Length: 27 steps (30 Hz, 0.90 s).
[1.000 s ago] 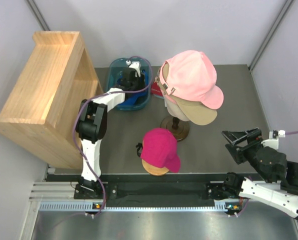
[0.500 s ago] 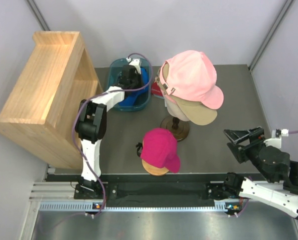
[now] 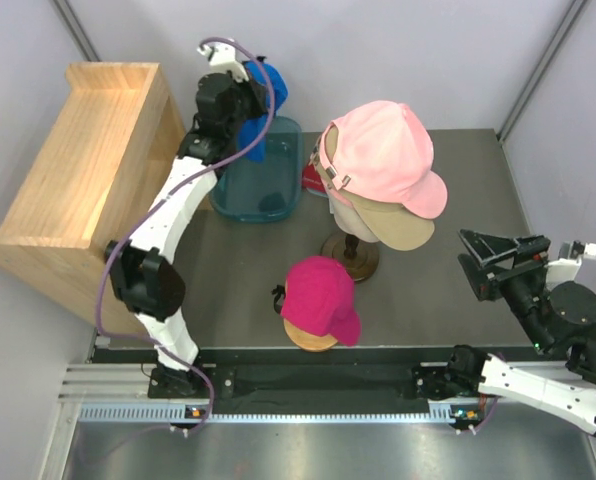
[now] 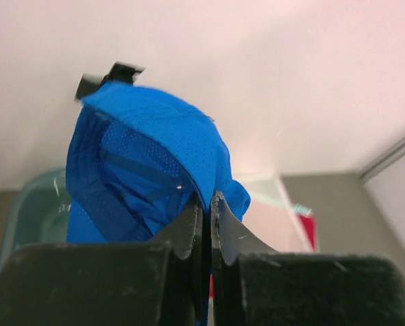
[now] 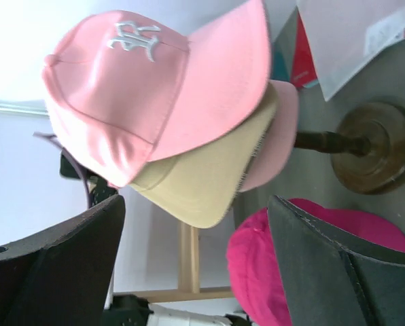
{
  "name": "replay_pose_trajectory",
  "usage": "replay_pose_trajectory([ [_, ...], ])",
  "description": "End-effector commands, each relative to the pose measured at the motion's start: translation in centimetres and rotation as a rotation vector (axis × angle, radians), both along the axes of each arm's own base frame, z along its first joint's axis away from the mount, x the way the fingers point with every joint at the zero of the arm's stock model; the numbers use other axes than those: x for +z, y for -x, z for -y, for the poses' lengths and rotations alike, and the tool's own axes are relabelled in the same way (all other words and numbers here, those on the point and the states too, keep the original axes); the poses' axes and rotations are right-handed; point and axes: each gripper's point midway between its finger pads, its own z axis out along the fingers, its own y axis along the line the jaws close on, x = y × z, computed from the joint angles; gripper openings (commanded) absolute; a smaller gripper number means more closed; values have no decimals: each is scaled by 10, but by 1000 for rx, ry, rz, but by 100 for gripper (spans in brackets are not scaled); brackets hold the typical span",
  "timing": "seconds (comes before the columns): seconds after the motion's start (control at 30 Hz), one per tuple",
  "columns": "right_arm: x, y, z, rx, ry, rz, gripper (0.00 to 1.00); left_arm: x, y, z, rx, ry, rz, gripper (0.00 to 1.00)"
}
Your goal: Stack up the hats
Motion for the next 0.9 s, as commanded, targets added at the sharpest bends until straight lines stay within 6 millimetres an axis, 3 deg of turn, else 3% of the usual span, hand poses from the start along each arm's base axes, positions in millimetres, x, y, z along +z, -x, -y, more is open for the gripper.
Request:
replay_pose_trajectory([
  [0.0, 49, -5, -5, -6, -49, 104, 84, 110, 38, -17, 38, 137, 203, 0],
  [0.17, 89, -6, -21, 35, -105, 203, 88, 191, 86, -28, 15, 293, 383, 0],
  [0.27, 121, -7, -48, 107, -72, 277, 88, 235, 123, -35, -21, 421, 496, 0],
  [0.33, 131, -13, -81, 176, 15, 308, 88, 259, 149, -38, -45, 499, 551, 0],
  [0.4, 148, -17, -101, 211, 66, 337, 88, 273, 165, -40, -63, 569, 595, 0],
  [0.47, 169, -16, -110, 234, 62, 383, 88, 289, 184, -44, -84, 636, 633, 0],
  [0.67, 199, -19, -137, 262, -33, 479, 88, 322, 230, -50, -178, 833, 705, 0],
  [0.77, 211, -20, -160, 310, -60, 511, 88, 334, 249, -44, -239, 920, 740, 0],
  [0.83, 215, -19, -178, 360, -66, 526, 88, 337, 255, -27, -263, 928, 740, 0],
  [0.87, 228, -19, -186, 371, -101, 549, 88, 342, 262, -23, -278, 935, 746, 0],
])
